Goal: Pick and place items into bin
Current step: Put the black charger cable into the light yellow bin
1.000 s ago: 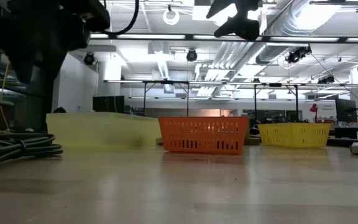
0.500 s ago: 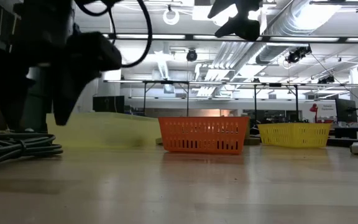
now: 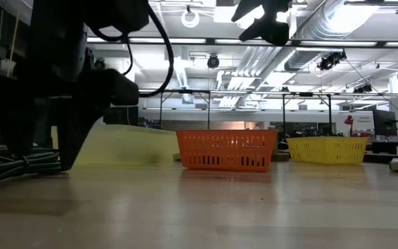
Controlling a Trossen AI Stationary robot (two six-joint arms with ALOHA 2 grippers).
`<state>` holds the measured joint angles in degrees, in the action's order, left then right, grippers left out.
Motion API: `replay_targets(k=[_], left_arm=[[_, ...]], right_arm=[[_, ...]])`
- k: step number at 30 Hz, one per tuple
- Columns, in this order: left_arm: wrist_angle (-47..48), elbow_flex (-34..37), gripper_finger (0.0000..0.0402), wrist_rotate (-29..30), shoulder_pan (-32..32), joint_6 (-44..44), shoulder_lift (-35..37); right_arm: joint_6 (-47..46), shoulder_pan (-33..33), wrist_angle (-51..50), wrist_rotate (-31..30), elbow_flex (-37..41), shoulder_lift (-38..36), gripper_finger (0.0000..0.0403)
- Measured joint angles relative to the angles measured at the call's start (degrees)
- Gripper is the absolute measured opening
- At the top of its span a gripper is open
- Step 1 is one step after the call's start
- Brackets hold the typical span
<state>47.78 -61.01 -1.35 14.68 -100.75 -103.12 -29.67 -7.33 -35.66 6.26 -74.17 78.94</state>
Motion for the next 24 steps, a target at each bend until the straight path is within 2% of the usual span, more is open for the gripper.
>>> replay_targets(k=[13, 15, 20, 24], left_arm=[[-0.26, -0.04, 0.0020, 3.74, 0.02, 5.59, -0.37], [-0.59, -0.02, 0.0014, 3.66, 0.01, 6.36, -0.34], [-2.26, 0.00, 0.0039, 2.13, -0.02, 6.94, 0.45], [-3.38, -0.04, 0.0027, 2.10, -0.02, 8.24, 2.69]], right_arm=[[0.13, -0.01, 0.02, -0.61, 0.00, 0.00, 0.0192], [0.13, 0.00, -0.05, -1.01, 0.00, 0.00, 0.0190], [0.15, 0.00, -0.09, -1.46, 0.00, 0.00, 0.0183], [0.15, 0.00, -0.13, -1.48, 0.00, 0.00, 0.0177]])
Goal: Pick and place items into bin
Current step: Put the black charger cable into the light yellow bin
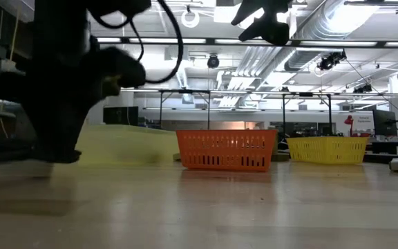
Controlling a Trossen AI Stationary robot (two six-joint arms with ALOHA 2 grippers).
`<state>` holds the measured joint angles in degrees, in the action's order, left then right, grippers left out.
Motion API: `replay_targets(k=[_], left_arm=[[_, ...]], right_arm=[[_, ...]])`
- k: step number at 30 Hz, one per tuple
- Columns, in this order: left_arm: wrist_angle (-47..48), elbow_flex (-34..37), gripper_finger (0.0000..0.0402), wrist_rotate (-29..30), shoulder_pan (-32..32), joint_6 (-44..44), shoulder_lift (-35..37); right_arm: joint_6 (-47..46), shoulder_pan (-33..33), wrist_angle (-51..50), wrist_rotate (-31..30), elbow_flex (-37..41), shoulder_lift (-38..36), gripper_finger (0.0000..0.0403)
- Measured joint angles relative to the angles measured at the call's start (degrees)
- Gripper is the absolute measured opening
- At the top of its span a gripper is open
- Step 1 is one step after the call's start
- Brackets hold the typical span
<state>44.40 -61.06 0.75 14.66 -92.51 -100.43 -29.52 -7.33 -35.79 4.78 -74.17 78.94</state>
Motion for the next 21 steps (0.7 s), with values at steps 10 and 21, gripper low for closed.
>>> replay_targets(k=[10, 21], left_arm=[[-1.53, -0.04, 0.0019, 5.48, -0.02, 2.50, 11.79], [4.87, -0.07, 0.0012, 31.85, -3.35, 5.72, 29.55]], right_arm=[[0.00, -0.01, -0.34, -0.15, 0.00, 0.00, 0.0167], [0.00, -0.01, -0.17, -0.36, 0.05, 0.00, 0.0164]])
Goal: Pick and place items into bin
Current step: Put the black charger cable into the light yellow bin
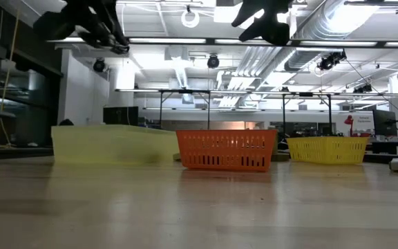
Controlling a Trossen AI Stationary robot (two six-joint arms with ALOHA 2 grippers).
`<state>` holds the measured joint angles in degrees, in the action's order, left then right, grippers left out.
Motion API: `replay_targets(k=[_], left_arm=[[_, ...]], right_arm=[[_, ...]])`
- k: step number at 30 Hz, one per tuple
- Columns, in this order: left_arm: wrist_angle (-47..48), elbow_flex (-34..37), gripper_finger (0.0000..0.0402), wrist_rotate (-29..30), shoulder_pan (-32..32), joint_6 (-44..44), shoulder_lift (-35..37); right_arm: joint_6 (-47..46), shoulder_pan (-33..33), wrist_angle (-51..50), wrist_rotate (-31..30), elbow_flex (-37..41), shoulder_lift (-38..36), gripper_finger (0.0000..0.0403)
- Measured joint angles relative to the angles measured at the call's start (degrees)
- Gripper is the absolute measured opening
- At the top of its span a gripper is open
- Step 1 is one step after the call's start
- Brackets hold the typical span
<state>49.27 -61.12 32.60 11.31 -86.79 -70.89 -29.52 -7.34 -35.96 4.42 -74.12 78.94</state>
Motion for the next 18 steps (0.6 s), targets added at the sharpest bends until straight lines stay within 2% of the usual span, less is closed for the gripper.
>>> replay_targets(k=[4, 18], left_arm=[[2.57, 0.00, 0.0012, 4.15, -5.46, 6.92, 2.56], [2.46, 0.00, 0.0016, 2.75, -25.76, 39.54, -0.32]], right_arm=[[0.00, 0.00, 0.16, -0.95, 0.00, 0.00, 0.0161], [-0.66, -0.01, 0.19, -1.61, 0.00, 0.00, 0.0156]])
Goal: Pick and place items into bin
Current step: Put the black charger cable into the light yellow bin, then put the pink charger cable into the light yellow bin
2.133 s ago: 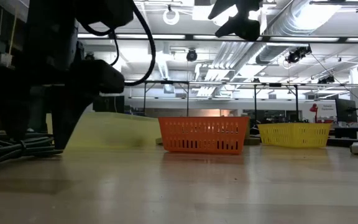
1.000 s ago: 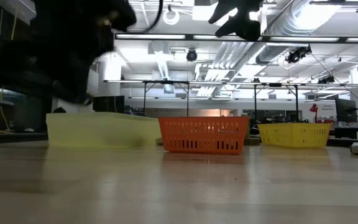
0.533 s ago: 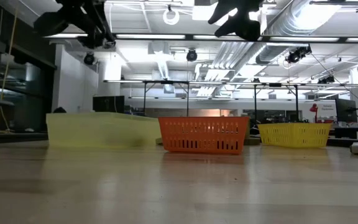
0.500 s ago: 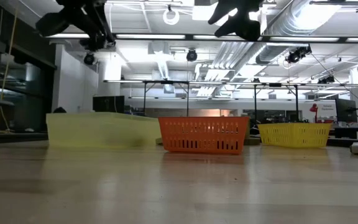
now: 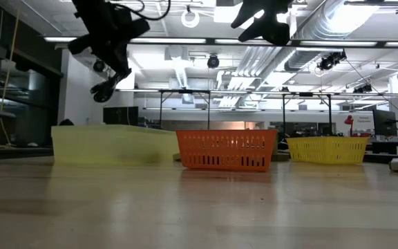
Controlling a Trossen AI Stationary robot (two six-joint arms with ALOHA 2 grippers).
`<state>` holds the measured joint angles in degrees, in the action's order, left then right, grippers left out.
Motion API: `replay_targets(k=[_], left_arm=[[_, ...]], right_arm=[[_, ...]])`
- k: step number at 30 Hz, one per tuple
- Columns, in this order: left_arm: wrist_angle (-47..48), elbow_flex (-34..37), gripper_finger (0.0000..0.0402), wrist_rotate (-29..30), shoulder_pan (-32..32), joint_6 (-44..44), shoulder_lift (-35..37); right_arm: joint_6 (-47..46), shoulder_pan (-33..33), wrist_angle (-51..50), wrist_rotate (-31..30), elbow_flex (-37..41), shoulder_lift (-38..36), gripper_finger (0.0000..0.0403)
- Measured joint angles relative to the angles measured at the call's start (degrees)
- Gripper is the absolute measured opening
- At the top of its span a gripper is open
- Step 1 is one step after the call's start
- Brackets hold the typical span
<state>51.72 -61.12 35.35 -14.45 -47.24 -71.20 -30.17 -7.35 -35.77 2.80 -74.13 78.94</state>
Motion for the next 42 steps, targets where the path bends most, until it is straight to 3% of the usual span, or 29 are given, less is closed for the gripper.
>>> replay_targets(k=[12, 16, 28, 31, 42], left_arm=[[-6.28, 0.00, 0.0019, -1.33, -6.18, 26.13, -5.15], [-7.15, 0.00, 0.0040, -2.57, -6.17, 26.11, -6.57], [-5.98, 0.00, 0.0185, -3.58, -6.22, 25.85, -7.23], [-6.11, 0.00, 0.0197, -3.52, -6.17, 25.58, -7.23], [-6.42, 0.00, 0.0185, -14.88, -6.17, 18.50, -7.23]], right_arm=[[-0.02, 0.00, 0.53, -1.14, 0.00, 0.00, 0.0154], [-0.75, 0.00, 0.47, -2.53, 0.00, 0.00, 0.0155], [-2.45, -0.17, 0.09, -5.19, 0.00, 0.00, 0.0178], [-2.47, -0.17, 0.11, -5.79, 0.00, 0.01, 0.0179], [-4.52, -5.48, -1.72, -7.82, -0.04, 0.01, 0.0180]])
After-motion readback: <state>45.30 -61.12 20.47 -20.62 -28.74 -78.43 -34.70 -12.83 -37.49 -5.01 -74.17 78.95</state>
